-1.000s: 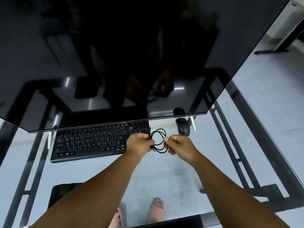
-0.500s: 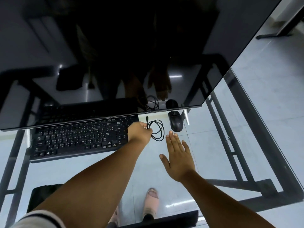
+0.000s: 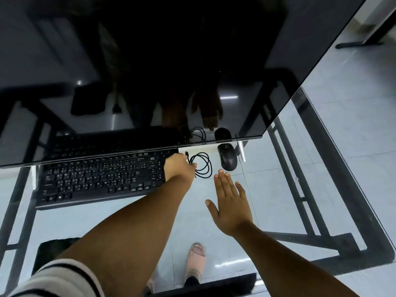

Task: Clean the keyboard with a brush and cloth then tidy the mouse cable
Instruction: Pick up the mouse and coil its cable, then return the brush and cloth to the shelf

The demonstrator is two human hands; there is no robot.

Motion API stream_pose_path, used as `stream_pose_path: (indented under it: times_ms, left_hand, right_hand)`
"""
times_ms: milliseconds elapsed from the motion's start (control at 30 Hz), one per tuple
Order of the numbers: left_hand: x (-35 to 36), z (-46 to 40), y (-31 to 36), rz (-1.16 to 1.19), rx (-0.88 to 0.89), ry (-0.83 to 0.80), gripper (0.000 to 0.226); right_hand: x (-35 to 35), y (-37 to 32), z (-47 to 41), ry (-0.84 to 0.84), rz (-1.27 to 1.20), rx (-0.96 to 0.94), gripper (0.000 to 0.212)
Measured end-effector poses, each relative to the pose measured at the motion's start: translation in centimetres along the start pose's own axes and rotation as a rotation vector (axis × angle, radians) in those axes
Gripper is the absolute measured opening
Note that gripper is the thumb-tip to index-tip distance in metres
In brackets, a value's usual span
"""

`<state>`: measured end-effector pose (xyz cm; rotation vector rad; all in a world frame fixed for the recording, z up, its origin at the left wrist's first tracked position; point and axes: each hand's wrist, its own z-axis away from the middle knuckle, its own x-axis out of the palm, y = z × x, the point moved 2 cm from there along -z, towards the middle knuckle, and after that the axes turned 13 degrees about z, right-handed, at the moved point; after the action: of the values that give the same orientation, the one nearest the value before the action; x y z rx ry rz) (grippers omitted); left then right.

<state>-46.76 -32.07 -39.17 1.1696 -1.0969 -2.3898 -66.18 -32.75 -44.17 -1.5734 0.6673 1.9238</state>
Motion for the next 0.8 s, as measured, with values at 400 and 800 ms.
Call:
stream_pose_path:
  times_ms: [400,800]
  left_hand:
    - [-1.4,1.2,-1.0,0.061,0.159,-0.072,0.028]
    - [-15.7,5.3,-11.2,0.153,0.155,0.077,0.017]
  right_hand:
    - [-0.3,0.3,0.0,0.016,0.01,0.008,0.075]
    - [-2.6,-9.8,1.8,0.172,-0.341,-0.012,0.046]
